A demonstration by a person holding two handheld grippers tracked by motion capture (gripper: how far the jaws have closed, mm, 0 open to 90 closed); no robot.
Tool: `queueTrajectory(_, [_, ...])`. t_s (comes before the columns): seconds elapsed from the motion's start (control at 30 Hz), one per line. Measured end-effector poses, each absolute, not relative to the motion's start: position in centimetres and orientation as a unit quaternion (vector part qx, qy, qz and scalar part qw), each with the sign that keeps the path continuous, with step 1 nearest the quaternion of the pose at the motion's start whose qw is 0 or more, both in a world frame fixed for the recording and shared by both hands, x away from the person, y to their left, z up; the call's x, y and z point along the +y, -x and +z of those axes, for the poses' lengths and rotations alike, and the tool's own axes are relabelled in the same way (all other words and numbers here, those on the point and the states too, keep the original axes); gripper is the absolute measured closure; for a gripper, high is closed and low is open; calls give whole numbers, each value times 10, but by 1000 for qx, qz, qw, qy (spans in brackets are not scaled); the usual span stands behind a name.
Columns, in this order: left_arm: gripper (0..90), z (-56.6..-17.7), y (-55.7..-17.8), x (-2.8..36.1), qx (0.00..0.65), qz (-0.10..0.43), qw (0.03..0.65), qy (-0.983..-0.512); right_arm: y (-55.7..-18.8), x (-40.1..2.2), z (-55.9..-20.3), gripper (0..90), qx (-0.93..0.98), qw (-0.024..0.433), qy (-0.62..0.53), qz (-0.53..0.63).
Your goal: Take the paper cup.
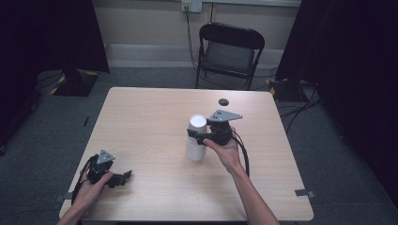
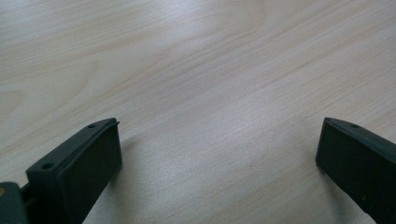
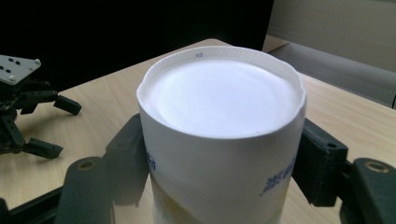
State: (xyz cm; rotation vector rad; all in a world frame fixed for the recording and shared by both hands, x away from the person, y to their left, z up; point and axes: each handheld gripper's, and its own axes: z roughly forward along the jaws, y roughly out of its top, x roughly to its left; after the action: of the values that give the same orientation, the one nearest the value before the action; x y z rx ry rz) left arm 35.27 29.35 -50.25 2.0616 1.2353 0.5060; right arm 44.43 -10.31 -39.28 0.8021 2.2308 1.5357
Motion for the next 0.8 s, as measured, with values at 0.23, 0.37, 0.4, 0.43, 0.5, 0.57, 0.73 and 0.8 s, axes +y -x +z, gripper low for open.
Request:
queueTrajectory(0.23, [0, -503, -353, 294, 474, 194, 336, -791, -442, -105, -388, 307, 774, 161, -279, 546])
queueTrajectory(0.37, [0, -502, -353, 294, 473, 194, 335, -791, -442, -105, -385, 311, 771, 163, -277, 549])
queueTrajectory(0.4, [0, -503, -353, 293, 474, 194, 336, -791, -441, -105, -384, 312, 770, 164, -279, 550])
queueTrajectory(0.43, [0, -503, -353, 293, 474, 194, 336, -791, -441, -105, -384, 312, 770, 164, -279, 550])
queueTrajectory(0.5, [0, -502, -353, 294, 473, 194, 335, -791, -441, -105, -382, 311, 769, 167, -275, 553])
queueTrajectory(0.57, [0, -502, -353, 294, 473, 194, 335, -791, -441, -105, -380, 311, 768, 168, -273, 555])
queueTrajectory(0.73, [0, -502, -353, 294, 473, 194, 335, -791, -441, -105, -373, 312, 764, 172, -274, 559])
queueTrajectory(0.8, [0, -502, -353, 294, 473, 194, 335, -791, -441, -105, -372, 312, 765, 172, -273, 557])
